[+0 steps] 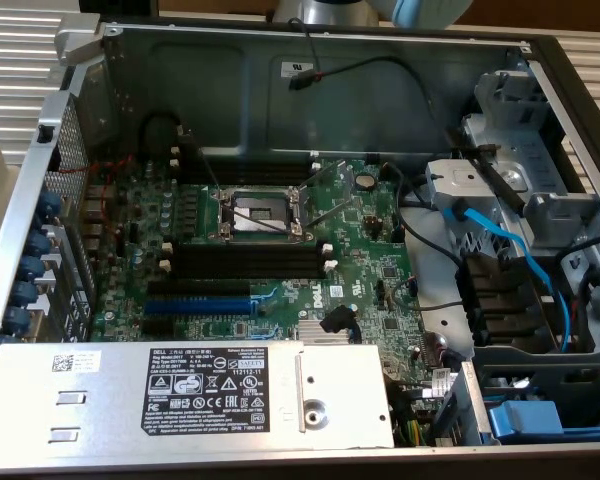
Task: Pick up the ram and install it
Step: 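Pick up the ram and move it above insertion slot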
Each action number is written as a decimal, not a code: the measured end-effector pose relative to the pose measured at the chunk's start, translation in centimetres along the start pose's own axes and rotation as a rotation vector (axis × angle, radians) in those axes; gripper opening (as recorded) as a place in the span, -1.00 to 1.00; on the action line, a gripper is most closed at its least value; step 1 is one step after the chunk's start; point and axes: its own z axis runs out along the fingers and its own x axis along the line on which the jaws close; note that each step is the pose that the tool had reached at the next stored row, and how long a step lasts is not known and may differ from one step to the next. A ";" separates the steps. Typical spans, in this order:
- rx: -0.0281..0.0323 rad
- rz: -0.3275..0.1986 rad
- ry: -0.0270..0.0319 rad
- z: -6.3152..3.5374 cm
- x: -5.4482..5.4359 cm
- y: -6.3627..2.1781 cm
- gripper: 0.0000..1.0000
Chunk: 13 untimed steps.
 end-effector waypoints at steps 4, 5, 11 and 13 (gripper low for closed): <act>0.0014 0.000 -0.0001 0.00 0.0 -0.01 -0.79; 0.0015 0.000 -0.0001 0.00 0.0 -0.01 -0.79; 0.0041 0.000 -0.0001 0.02 0.0 -0.07 -0.79; 0.0067 0.000 0.0000 0.02 0.0 -0.07 -0.79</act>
